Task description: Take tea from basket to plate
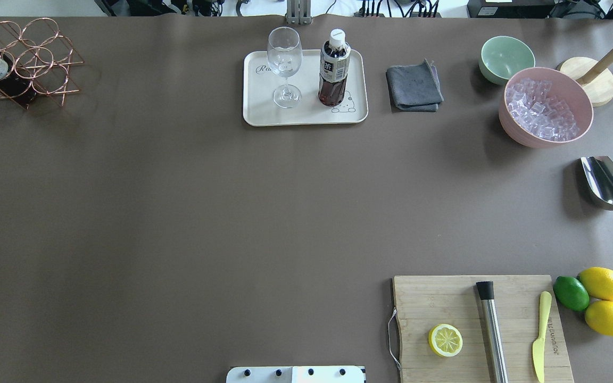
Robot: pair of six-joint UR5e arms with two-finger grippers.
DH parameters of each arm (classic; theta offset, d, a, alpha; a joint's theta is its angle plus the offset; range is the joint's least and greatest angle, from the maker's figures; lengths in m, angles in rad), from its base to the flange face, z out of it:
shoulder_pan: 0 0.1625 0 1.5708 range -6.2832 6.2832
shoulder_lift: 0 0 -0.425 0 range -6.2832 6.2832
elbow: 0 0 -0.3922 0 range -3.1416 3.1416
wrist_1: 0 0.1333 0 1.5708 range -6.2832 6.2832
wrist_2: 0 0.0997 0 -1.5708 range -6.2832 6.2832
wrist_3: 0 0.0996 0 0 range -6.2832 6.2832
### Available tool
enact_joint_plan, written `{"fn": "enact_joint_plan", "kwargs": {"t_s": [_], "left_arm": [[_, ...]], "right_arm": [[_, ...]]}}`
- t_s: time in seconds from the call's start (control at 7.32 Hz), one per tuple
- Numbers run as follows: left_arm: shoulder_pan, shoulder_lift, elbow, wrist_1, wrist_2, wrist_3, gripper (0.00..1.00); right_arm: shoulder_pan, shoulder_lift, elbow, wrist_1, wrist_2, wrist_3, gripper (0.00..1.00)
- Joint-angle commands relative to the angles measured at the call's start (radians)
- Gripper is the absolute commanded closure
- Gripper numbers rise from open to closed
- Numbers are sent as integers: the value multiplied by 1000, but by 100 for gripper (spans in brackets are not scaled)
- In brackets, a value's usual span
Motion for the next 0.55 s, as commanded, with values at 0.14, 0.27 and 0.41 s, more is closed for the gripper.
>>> {"fn": "enact_joint_plan", "kwargs": {"t_s": [0.14,0.27,0.41], "left_arm": [[-2,6,-13,-2,38,73,2],[-5,35,-21,-2,42,73,3],[-5,53,-29,-2,42,73,3]], "right_arm": [[-1,-1,-4,-2,4,-17,0],[-1,-3,-5,-2,9,-19,0],[-1,-3,-7,-2,7,-19,0]]}}
